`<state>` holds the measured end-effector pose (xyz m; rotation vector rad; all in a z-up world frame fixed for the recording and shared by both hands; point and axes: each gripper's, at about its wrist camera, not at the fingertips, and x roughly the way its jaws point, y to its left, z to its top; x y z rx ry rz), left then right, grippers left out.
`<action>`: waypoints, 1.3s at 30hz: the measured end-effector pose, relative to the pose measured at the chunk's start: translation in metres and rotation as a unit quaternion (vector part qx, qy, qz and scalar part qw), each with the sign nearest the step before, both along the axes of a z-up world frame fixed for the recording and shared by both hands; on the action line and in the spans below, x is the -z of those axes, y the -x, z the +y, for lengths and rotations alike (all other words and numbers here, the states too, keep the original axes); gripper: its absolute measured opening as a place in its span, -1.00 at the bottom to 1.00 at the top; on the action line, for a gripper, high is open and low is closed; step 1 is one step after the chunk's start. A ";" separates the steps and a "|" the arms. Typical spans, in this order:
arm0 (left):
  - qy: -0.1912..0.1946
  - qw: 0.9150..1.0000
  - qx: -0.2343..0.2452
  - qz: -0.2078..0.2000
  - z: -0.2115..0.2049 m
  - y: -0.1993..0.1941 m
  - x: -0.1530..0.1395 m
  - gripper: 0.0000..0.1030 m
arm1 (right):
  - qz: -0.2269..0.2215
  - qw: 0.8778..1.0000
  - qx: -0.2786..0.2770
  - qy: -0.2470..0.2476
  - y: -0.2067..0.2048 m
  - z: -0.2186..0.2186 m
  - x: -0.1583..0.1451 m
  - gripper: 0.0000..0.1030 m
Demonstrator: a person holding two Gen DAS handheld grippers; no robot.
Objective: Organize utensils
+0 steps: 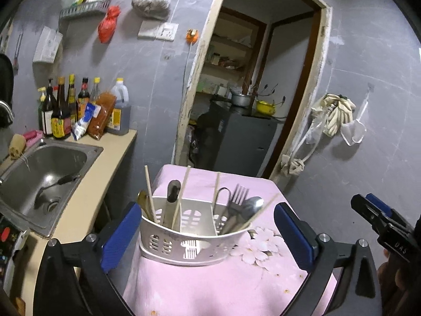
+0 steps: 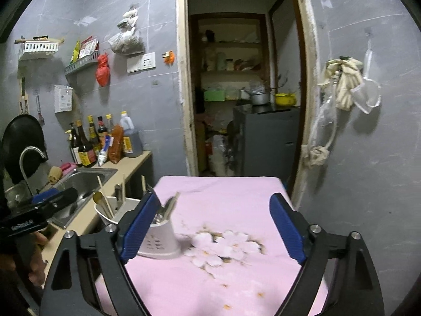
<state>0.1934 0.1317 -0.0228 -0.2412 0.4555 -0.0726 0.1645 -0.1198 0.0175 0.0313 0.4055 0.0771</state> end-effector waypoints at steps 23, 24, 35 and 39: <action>-0.035 0.999 -0.017 -0.019 -0.058 0.143 -0.006 0.98 | -0.001 1.000 0.008 -0.004 0.142 -0.066 0.004 0.97; -0.036 0.999 -0.017 -0.021 -0.059 0.148 -0.007 0.98 | 0.000 1.000 0.007 -0.003 0.147 -0.068 0.004 0.97; -0.038 0.999 -0.021 -0.023 -0.061 0.168 -0.006 0.98 | 0.002 1.000 0.023 -0.002 0.165 -0.077 0.001 0.97; -0.040 0.999 -0.019 -0.024 -0.061 0.169 -0.007 0.98 | 0.000 1.000 0.022 -0.002 0.164 -0.077 0.001 0.97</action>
